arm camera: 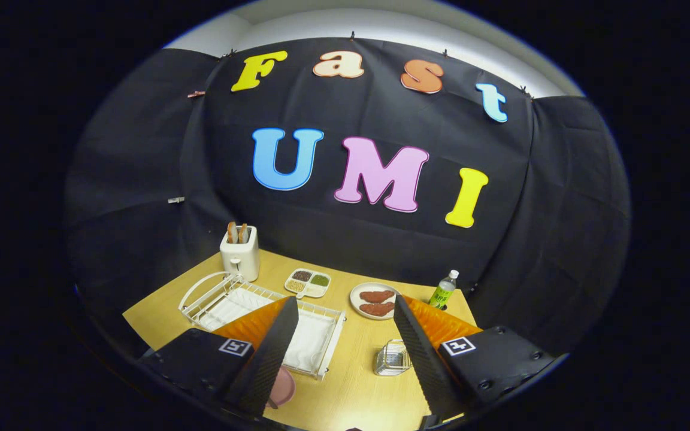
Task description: Take the plate from the dish rack, then take the spoon from the basket and place it into the plate.
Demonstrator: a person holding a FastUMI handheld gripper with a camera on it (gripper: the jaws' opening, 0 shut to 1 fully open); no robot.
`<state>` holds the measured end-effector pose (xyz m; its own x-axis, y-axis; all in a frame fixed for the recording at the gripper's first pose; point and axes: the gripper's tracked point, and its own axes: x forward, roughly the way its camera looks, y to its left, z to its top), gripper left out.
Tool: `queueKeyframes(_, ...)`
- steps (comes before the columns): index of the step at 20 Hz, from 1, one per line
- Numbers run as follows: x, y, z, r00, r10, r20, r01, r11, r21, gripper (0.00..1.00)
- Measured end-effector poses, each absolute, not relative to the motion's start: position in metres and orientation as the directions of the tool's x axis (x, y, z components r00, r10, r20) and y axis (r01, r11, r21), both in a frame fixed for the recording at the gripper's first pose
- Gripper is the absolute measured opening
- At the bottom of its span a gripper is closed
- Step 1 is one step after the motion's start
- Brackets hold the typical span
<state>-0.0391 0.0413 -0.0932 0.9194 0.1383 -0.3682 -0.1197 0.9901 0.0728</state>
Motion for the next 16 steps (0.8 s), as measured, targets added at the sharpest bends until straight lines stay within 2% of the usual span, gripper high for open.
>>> queueKeyframes(16,-0.036,0.043,-0.109,0.905,0.146,-0.4,-0.112,0.988,0.108,0.99)
